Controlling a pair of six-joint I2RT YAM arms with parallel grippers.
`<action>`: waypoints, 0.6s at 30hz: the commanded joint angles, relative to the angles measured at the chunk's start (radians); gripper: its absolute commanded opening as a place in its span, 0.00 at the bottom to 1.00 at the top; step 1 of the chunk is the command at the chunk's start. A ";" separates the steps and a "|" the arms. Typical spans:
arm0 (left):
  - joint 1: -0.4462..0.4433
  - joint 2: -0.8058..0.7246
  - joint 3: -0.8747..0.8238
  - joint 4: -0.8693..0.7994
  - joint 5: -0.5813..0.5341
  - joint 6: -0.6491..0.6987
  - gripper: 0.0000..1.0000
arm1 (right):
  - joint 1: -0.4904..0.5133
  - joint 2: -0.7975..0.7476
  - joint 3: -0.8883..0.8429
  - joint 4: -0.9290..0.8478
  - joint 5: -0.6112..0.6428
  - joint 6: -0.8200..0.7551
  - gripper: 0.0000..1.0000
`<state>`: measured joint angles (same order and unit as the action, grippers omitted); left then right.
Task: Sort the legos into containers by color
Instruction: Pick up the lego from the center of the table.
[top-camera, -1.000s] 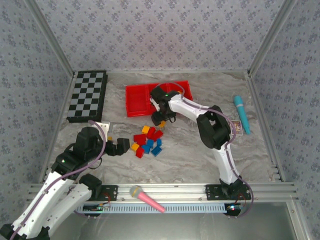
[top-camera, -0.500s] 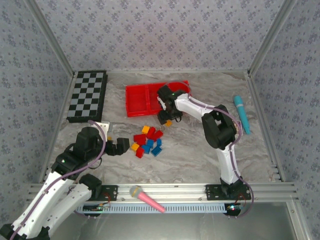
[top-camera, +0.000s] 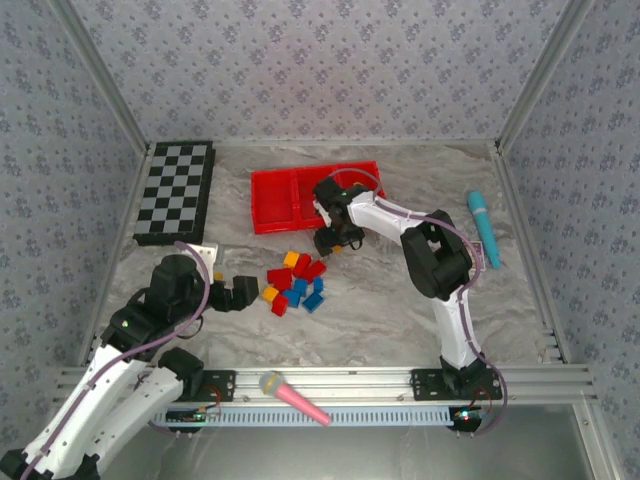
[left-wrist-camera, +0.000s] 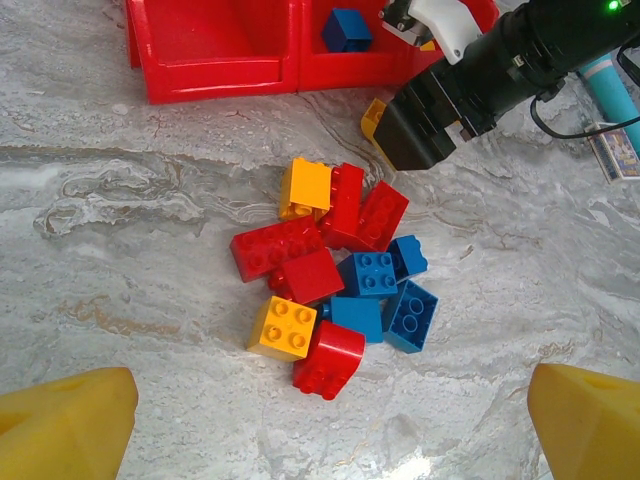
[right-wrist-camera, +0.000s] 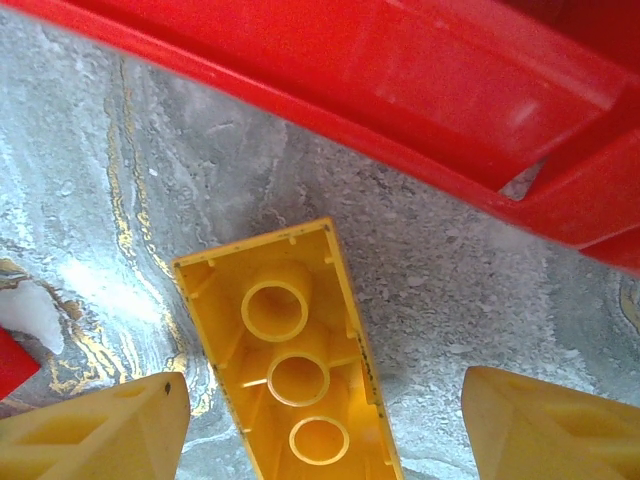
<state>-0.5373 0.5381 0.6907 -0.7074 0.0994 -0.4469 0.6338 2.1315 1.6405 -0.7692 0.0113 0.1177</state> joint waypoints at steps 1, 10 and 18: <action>-0.006 -0.010 0.024 -0.009 -0.006 -0.009 1.00 | 0.004 -0.015 -0.001 -0.011 -0.006 -0.015 0.72; -0.006 -0.020 0.022 -0.005 -0.006 -0.007 1.00 | 0.014 0.008 0.019 -0.007 0.023 -0.032 0.60; -0.006 -0.021 0.021 -0.001 -0.004 -0.006 1.00 | 0.026 0.031 0.041 -0.029 0.046 -0.051 0.58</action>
<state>-0.5373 0.5289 0.6907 -0.7071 0.0998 -0.4465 0.6529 2.1391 1.6482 -0.7658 0.0380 0.0875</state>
